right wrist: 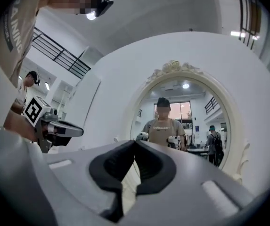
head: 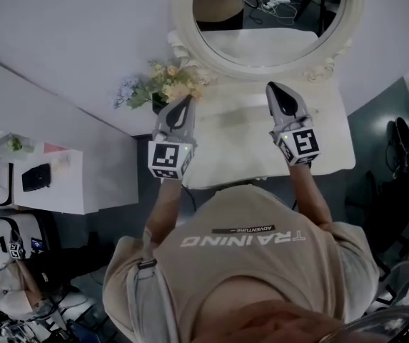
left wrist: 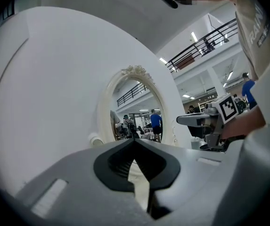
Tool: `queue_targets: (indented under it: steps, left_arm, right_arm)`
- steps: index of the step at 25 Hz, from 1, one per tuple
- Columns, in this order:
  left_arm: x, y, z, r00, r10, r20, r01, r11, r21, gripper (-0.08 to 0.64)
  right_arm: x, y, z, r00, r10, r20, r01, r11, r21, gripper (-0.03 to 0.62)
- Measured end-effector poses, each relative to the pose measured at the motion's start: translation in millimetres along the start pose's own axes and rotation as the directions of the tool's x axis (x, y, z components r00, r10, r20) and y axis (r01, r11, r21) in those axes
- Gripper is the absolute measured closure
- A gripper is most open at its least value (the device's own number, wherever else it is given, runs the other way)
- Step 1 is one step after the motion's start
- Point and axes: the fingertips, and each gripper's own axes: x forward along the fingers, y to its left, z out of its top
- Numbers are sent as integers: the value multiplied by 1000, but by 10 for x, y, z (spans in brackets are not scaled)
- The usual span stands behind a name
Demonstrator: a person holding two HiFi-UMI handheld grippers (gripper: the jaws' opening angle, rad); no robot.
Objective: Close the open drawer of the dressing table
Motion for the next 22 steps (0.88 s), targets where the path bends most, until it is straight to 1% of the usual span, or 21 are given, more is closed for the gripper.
queue_targets:
  steps: [2, 5, 9, 13, 15, 17, 20, 22]
  left_arm:
    - [-25, -19, -144, 1000, 5, -12, -5, 1000, -28, 563]
    - [17, -73, -367, 999, -8, -41, 6, 998, -69, 563]
    - [25, -58, -453, 998, -34, -55, 31, 998, -48, 563]
    - [50, -208, -438, 997, -65, -47, 64, 998, -6, 563]
    - [31, -253, -491, 995, -86, -53, 86, 996, 5, 563]
    - [4, -251, -572, 994, -91, -61, 91, 996, -1, 563]
    - [-30, -214, -660, 995, -76, -71, 75, 997, -15, 563]
    - [-38, -152, -707, 995, -67, -72, 66, 998, -22, 563]
  right_arm:
    - [-109, 48, -82, 1000, -8, -30, 7, 999, -31, 588]
    - [-228, 42, -243, 996, -32, -83, 28, 999, -45, 588]
    - [-329, 146, -363, 992, -61, -113, 58, 998, -33, 588]
    - [-428, 152, -474, 989, -68, -135, 64, 997, -35, 588]
    - [-426, 185, -543, 987, -70, -143, 66, 997, -37, 588]
    - [-417, 231, -629, 984, -65, -163, 59, 997, -42, 588]
    - [-443, 257, -744, 978, -57, -198, 52, 998, -30, 588]
    - [-435, 266, -788, 977, -59, -206, 55, 998, -22, 588]
